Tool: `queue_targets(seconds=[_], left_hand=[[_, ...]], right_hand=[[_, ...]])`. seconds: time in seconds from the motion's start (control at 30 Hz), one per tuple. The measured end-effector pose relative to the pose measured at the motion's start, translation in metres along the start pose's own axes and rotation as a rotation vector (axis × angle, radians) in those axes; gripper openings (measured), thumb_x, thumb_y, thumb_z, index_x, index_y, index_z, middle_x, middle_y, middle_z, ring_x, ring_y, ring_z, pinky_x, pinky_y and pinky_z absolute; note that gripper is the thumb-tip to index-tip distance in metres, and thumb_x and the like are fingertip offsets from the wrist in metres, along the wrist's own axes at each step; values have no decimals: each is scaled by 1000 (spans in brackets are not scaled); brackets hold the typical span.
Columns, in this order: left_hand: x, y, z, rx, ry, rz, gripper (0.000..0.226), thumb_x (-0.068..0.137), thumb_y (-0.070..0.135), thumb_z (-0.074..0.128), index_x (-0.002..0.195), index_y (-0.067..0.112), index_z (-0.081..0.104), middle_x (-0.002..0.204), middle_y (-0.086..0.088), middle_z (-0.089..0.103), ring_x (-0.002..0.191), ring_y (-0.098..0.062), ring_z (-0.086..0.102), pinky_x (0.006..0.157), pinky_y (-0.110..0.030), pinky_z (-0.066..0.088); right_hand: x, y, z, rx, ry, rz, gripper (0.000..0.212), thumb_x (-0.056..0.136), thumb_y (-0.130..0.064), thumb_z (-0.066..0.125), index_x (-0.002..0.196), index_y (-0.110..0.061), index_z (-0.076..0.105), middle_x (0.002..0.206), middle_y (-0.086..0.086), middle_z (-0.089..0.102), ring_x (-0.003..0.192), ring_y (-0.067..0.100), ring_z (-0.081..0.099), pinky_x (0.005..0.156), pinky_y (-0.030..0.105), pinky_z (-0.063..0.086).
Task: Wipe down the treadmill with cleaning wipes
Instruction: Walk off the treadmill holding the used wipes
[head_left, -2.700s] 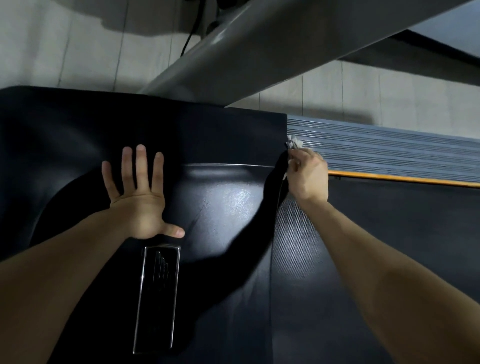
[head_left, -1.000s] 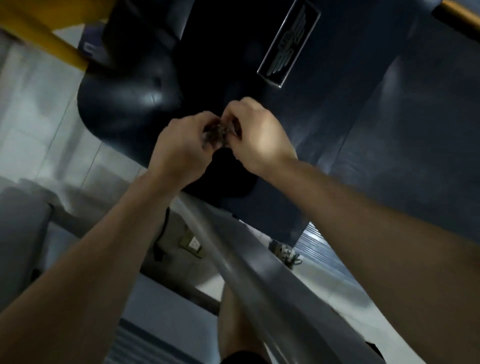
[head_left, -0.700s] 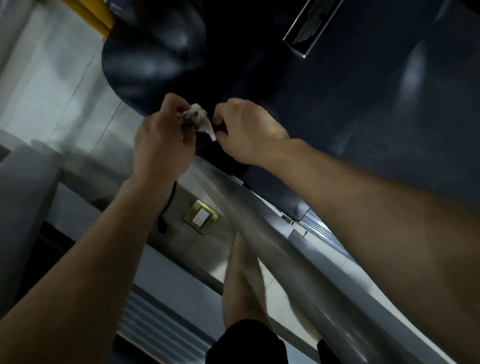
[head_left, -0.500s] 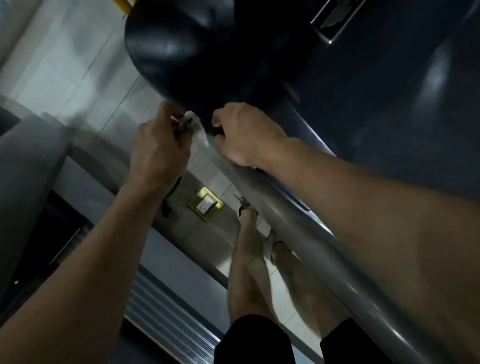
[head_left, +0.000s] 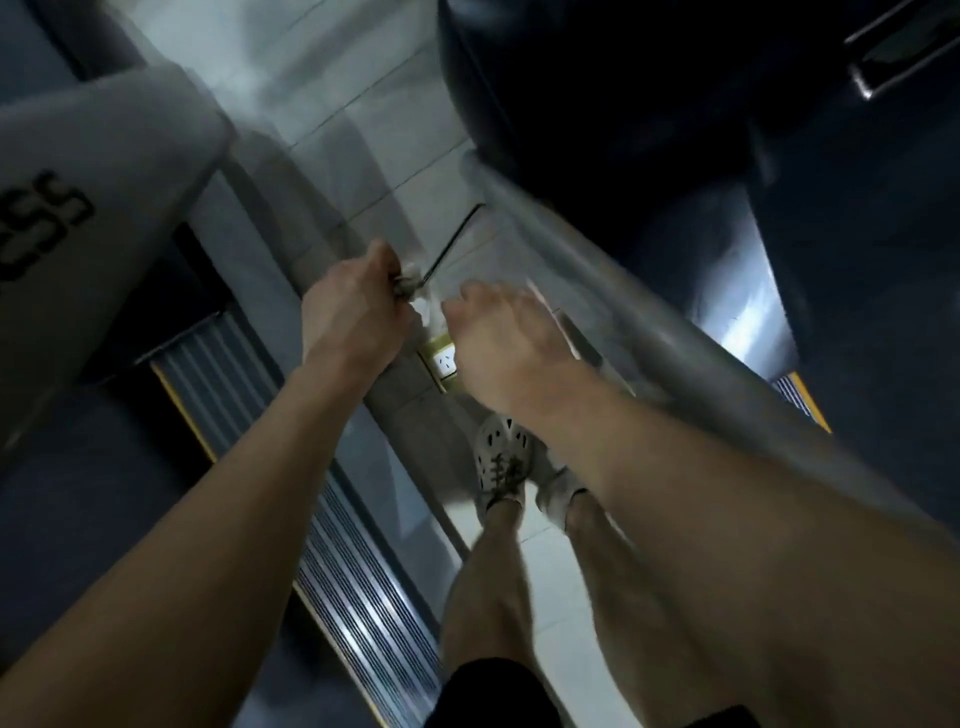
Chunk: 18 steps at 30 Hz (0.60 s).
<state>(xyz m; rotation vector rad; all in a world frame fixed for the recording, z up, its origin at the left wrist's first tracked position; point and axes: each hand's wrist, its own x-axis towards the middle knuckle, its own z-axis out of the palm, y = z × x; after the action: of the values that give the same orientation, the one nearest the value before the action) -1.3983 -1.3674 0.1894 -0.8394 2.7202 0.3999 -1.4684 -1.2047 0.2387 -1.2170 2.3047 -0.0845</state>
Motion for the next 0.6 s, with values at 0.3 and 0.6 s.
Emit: queue_targets(seconds=[0.3,0.6], left_hand=[[-73,-23,60,-47,-9,-78,32,84,18,71,113,15,59,109,-8,58,88,-34,60,65,-42,46],[-173,2,105,-179,62,-159,25,88,21,70,111,14,62,103,-9,60,78,-27,51,64,-39,38]], right_hand=[[-72,-11,79,-48,-114,-48,32,90,-9,61,122,-8,65,117,13,64,106,32,62,92,44,50],[-130,-2,130,-145,-289,-80,38,89,-12,67,126,-12,63,120,10,61,108,28,62,96,40,53]])
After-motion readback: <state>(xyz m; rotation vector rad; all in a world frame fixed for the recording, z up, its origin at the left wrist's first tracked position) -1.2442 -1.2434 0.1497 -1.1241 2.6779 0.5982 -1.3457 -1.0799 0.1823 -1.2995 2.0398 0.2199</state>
